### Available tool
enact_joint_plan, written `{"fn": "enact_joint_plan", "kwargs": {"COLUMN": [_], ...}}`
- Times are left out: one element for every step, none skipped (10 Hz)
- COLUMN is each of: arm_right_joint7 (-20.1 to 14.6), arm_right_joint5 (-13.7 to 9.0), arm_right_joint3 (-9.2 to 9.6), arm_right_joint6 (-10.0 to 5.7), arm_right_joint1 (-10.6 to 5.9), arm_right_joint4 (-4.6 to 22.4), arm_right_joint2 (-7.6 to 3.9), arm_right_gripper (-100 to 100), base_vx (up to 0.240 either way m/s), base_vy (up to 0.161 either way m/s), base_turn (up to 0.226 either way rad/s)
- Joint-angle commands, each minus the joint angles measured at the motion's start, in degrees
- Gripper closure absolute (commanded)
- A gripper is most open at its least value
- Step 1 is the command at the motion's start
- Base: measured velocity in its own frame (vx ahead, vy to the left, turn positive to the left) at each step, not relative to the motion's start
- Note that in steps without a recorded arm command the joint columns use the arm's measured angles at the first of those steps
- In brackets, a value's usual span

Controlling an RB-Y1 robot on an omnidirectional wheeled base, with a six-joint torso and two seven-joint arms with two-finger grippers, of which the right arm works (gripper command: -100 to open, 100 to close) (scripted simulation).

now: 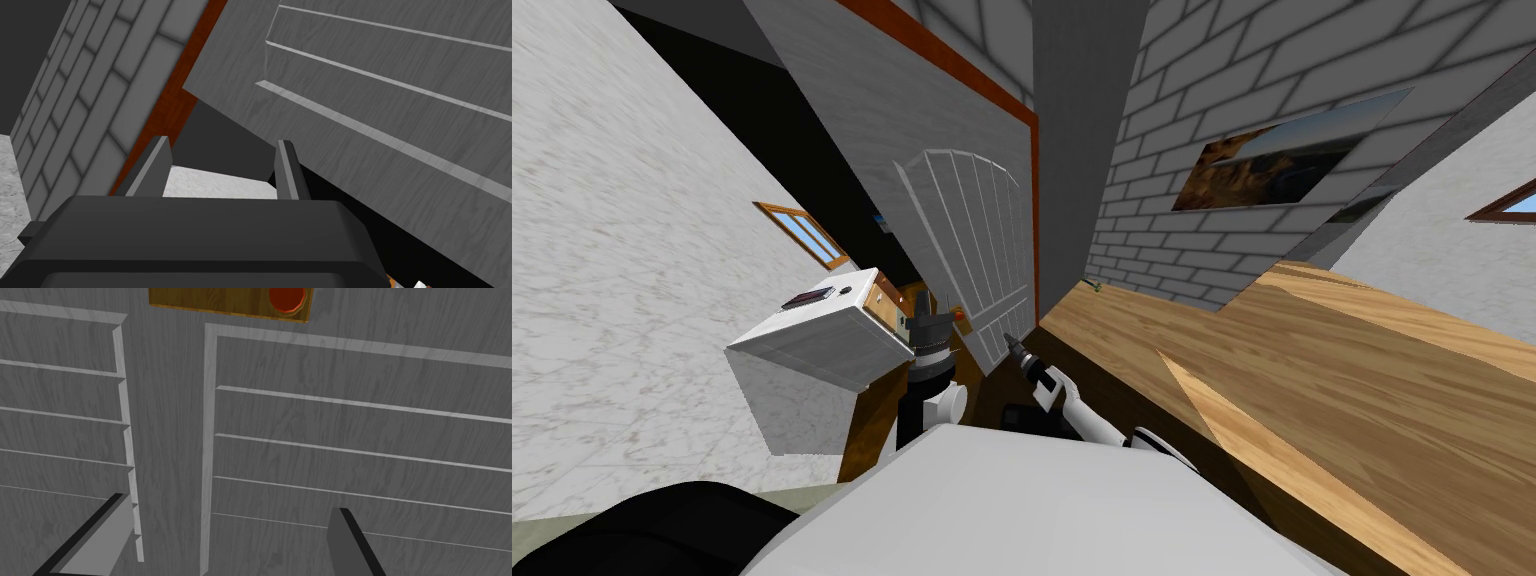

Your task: Pull the door open

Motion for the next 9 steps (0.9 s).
{"fn": "enact_joint_plan", "kwargs": {"arm_right_joint7": [0.00, 0.00, 0.00, 0.00, 0.00, 0.00, -0.05, -0.07, -0.12], "arm_right_joint5": [0.00, 0.00, 0.00, 0.00, 0.00, 0.00, -0.08, -0.11, -0.19], "arm_right_joint3": [0.01, 0.01, 0.01, 0.01, 0.01, 0.01, 0.16, 0.23, 0.37], "arm_right_joint6": [0.08, 0.08, 0.08, 0.08, 0.08, 0.08, 0.02, 0.00, -0.06], "arm_right_joint1": [0.03, 0.03, 0.03, 0.03, 0.03, 0.03, -0.07, -0.12, -0.24], "arm_right_joint4": [-0.11, -0.11, -0.11, -0.11, -0.11, -0.11, 0.01, 0.07, 0.19], "arm_right_joint2": [-0.02, -0.02, -0.02, -0.02, -0.02, -0.02, -0.92, -1.28, -1.96], "arm_right_gripper": [-100, -100, -100, -100, -100, -100, -100, -100, -100], "base_vx": [-0.004, 0.017, 0.005, -0.012, 0.011, 0.012, -0.015, -0.008, -0.007], "base_vy": [-0.003, 0.000, -0.002, -0.020, -0.002, -0.001, -0.143, -0.243, -0.209], "base_turn": [-0.011, 0.011, -0.002, -0.058, 0.000, 0.004, -0.038, -0.010, -0.007]}}
